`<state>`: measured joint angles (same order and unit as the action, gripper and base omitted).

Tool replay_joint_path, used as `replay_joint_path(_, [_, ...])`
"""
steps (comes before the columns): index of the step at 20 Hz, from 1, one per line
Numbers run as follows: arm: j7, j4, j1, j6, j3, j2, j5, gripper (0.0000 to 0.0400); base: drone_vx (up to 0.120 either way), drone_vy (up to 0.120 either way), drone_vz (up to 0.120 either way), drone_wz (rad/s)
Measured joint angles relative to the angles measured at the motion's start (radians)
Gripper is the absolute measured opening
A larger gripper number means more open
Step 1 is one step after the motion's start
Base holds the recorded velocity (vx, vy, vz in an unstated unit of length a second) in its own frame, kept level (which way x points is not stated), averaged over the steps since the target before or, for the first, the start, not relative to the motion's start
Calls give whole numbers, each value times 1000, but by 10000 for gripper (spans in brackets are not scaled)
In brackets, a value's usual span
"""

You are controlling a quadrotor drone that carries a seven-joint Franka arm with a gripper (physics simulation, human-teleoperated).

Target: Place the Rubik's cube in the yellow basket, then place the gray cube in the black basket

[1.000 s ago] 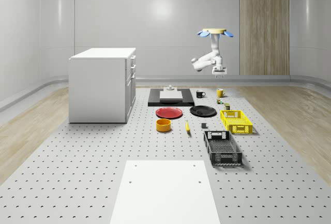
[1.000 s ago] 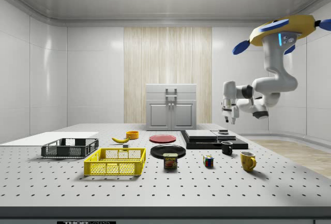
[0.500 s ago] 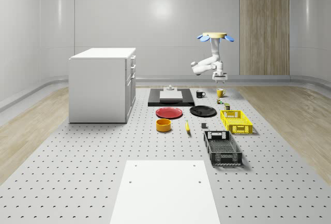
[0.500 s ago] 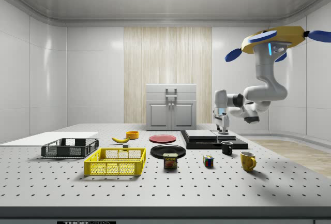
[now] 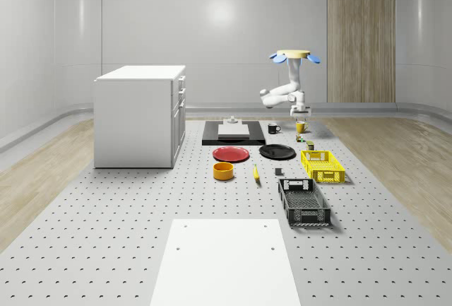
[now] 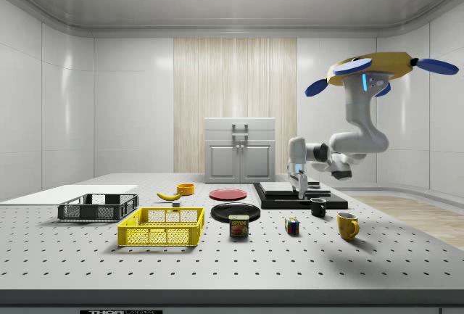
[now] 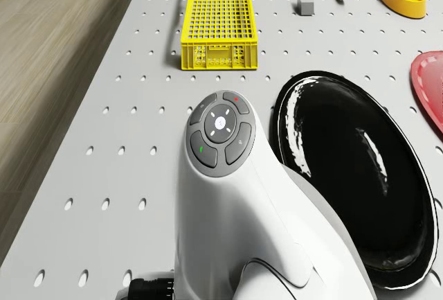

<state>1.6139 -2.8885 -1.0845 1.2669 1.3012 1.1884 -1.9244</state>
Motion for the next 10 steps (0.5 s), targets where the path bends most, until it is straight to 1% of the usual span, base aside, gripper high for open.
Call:
replay_joint_path(3, [4, 1, -5, 13, 4, 14, 7, 400, 0, 0, -120, 0])
replay_joint_path(5, [7, 2, -8, 21, 7, 23, 12, 400, 0, -100, -120, 0])
replay_joint_path(6, [8, 2, -9, 26, 8, 28, 14, 400, 0, 0, -120, 0])
replay_joint_path(7, [10, 2, -10, 30, 9, 33, 17, 400, 80, 0, -120, 0])
replay_joint_path(9, [12, 3, -13, 38, 12, 41, 21, 400, 120, 0, -120, 0])
replay_joint_path(10, [14, 3, -14, 42, 13, 46, 23, 400, 0, 0, -120, 0])
